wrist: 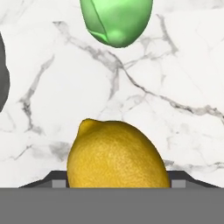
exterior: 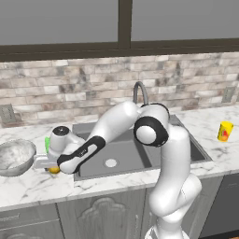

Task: Remove the lemon and corn from the sink. Then move the bowl and cup from the counter to the sink for washing.

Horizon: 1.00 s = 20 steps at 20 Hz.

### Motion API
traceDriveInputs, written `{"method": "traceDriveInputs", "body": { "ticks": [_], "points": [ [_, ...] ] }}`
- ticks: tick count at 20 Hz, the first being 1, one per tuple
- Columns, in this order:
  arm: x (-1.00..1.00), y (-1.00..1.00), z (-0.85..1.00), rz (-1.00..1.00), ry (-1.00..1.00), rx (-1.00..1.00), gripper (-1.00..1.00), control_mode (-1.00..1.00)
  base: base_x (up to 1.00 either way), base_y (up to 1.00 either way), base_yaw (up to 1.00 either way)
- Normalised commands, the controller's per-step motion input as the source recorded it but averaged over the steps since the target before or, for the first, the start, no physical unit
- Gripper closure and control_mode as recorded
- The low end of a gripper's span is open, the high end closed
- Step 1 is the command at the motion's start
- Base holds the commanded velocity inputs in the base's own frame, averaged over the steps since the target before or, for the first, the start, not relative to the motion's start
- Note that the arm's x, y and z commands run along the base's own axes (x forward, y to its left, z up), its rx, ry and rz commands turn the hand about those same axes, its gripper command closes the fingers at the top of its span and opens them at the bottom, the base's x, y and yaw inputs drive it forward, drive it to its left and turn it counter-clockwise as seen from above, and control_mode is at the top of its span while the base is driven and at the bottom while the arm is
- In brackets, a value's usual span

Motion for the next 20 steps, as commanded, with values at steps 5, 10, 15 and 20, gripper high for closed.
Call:
{"method": "traceDriveInputs", "body": {
  "ticks": [5,10,15,20],
  "points": [
    [0.0,0.0,0.0,0.0,0.01,0.0,-1.0,-1.0,0.0,0.0,0.0],
    [0.0,0.0,0.07,0.0,0.01,0.05,-1.0,-1.0,0.0,0.0,0.0],
    [-0.03,0.0,0.24,0.0,0.05,0.01,-1.0,-1.0,0.0,0.0,0.0],
    [-0.08,0.0,0.33,0.0,0.04,0.0,-1.0,-1.0,0.0,0.0,0.0]
  ]
}}
